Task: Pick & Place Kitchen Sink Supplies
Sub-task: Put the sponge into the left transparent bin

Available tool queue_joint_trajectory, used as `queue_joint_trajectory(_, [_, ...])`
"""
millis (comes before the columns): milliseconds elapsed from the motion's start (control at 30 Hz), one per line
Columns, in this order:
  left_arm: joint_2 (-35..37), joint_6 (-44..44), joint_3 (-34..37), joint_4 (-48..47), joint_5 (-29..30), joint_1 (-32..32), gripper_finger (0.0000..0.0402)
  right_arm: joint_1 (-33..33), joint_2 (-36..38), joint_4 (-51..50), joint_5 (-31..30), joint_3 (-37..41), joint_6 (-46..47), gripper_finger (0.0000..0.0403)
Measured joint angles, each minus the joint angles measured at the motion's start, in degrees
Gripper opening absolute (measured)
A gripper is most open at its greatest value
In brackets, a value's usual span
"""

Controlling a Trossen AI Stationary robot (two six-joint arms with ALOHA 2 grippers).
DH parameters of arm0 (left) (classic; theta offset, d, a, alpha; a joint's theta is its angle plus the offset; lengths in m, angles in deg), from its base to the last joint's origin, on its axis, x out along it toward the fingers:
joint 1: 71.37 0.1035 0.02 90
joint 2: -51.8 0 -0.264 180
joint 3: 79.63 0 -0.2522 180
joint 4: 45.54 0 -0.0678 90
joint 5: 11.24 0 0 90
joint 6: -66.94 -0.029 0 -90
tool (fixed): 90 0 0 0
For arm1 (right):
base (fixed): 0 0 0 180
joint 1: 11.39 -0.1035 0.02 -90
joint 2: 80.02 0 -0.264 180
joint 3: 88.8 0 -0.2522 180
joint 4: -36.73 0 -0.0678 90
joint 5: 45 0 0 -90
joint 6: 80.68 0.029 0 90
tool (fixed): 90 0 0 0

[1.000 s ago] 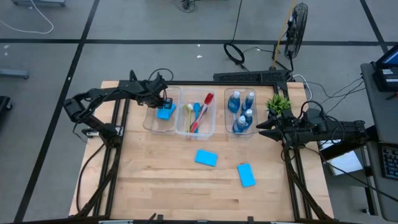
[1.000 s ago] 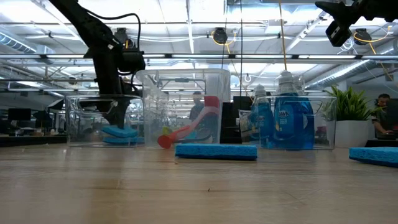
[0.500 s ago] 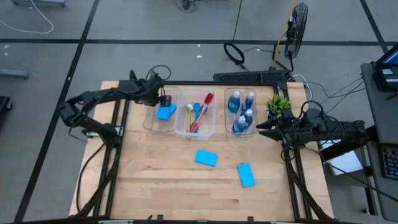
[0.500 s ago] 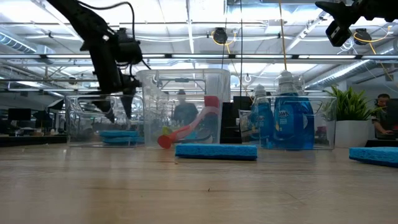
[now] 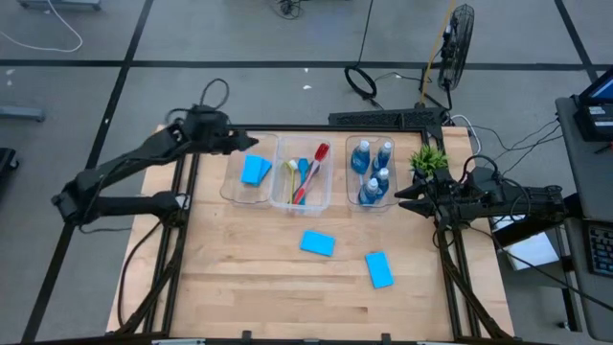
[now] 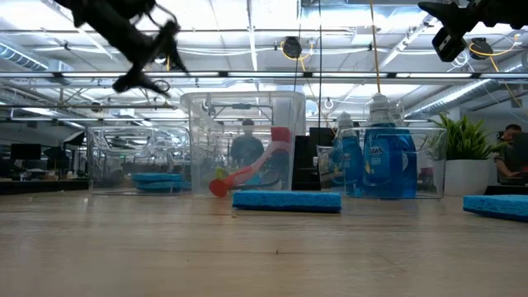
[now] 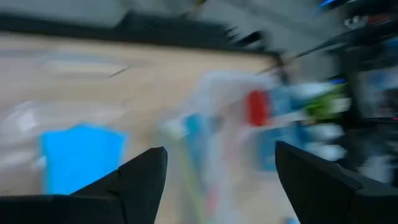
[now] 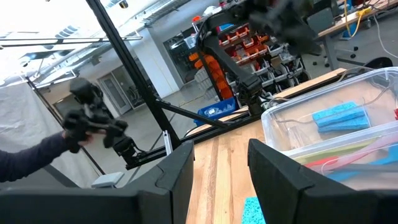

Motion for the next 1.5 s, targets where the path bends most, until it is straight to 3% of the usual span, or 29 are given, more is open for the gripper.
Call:
queue_joint_trajectory(233, [9.02,2.08,-0.02,13.93,-0.24,-4.99,0.0280,0.00,-0.04,0.01,-0.15,0.00,-0.39,0.0139])
queue_joint_trajectory(467, [12.07,2.08,-0.04,26.61,-0.24,-10.70,0.0279,0.00,-1.48,2.27,-0.14,0.00,-1.46,0.0139])
queue_joint_trajectory(667, [11.99,-3.65,-0.04,30.70,-0.96,-15.79,0.0272,-0.02,-4.94,9.58,0.17,0.00,-6.30,0.0139])
queue_joint_trajectory(900, [12.03,-11.57,-0.04,32.31,-1.00,-21.21,0.0249,-0.01,-10.26,9.83,0.46,-0.24,-6.45,0.0139])
queue_joint_trajectory(1067, [12.47,-17.31,-0.04,32.61,-1.09,-23.94,0.0237,-0.42,-15.59,3.36,1.78,-5.74,-7.77,0.0139])
queue_joint_trajectory(1300, [15.17,-22.13,-0.04,30.40,-4.45,-25.79,0.0224,-4.47,-24.62,-17.98,1.66,-19.43,-9.11,0.0139])
queue_joint_trajectory(1500, [17.73,-24.16,-0.04,25.73,-4.21,-25.94,0.0219,-9.47,-32.01,-33.98,1.64,-28.52,-3.18,0.0139])
